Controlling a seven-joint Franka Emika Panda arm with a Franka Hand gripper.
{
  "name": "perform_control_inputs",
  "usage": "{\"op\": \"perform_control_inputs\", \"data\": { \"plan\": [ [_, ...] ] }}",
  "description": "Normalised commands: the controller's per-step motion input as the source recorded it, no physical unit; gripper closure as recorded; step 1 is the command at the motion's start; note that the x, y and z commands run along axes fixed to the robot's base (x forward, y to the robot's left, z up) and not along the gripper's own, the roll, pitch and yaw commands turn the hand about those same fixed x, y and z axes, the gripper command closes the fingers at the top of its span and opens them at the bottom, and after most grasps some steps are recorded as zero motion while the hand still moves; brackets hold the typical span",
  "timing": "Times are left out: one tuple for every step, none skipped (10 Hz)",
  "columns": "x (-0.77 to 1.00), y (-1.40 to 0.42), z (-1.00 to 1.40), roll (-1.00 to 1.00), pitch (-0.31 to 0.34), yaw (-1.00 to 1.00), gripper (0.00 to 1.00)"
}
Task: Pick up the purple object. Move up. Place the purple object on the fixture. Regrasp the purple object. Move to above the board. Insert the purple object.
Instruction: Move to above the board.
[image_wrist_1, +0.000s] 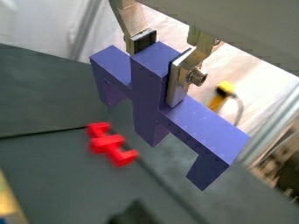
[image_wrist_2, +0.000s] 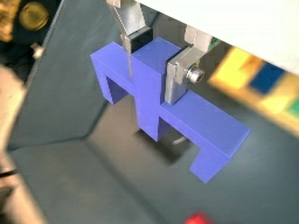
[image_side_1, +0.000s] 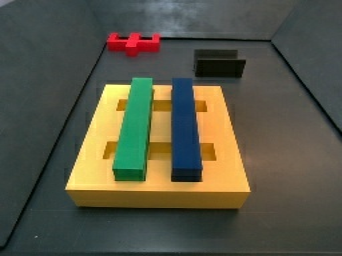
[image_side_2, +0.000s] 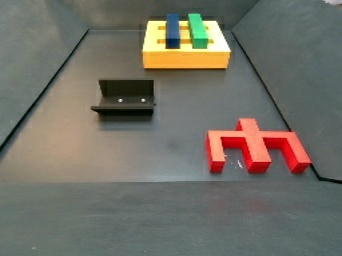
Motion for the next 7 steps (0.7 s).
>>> {"op": "perform_control_inputs", "data": {
  "plan": [
    [-1.14, -1.4, 0.28, -1.0, 0.086, -0.05, 1.0],
    [-1.14, -1.4, 0.28, -1.0, 0.09, -0.05, 1.0],
    [-0.42, -0.45, 0.09, -1.0, 0.079, -0.03, 1.0],
    [-0.21, -0.17, 0.02, -1.0, 0.077, -0.03, 1.0],
    [-0.05, -0.01, 0.01, -1.0, 0.088, -0.03, 1.0],
    [-0.08, -0.04, 0.03, -1.0, 0.066, -0.02, 1.0],
    [-0.09, 0.01, -0.01, -1.0, 0.036, -0.01, 1.0]
  ]
}}
